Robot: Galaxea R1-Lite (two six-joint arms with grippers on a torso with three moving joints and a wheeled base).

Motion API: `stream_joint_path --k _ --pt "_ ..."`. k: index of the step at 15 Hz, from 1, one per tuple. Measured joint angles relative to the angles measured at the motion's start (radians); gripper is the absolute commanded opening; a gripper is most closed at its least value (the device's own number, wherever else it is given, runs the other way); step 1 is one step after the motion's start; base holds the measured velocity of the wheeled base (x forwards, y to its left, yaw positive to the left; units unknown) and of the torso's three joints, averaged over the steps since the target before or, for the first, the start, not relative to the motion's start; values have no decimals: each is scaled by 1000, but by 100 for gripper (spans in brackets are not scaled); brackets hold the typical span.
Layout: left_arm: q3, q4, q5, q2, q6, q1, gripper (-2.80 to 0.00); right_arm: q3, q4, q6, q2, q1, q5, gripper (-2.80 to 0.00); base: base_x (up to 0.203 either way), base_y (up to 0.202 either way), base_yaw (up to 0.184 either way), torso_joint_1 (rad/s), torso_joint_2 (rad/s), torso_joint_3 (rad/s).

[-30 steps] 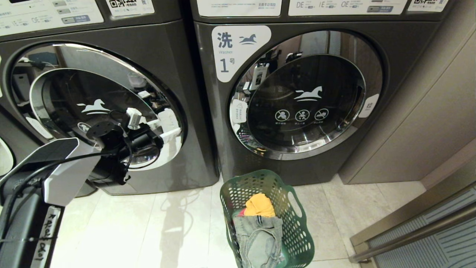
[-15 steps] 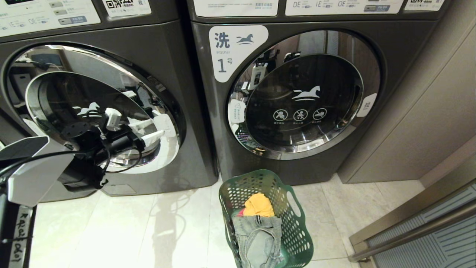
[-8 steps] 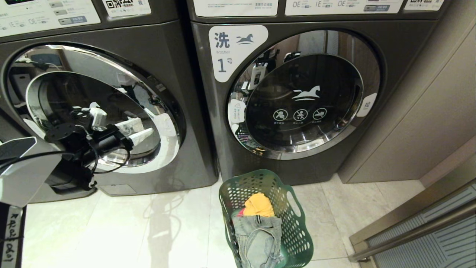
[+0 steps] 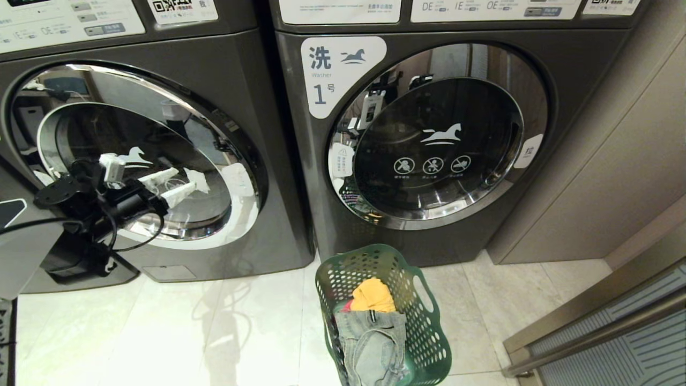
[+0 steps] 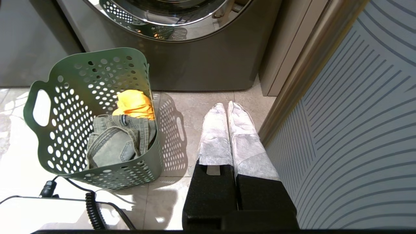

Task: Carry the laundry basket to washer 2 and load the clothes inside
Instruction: Open the lid of the washing machine

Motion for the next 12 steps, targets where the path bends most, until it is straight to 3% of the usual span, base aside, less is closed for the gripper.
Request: stream_joint_path --k 5,9,12 --pt "50 -95 2 -38 -80 20 0 0 0 0 0 0 0 -280 0 0 0 0 0 0" --pt "326 -115 12 -208 -82 43 0 0 0 0 0 0 0 -280 0 0 0 0 0 0" --pt "550 -134 40 -348 -73 147 0 0 0 0 0 0 0 -280 0 0 0 0 0 0"
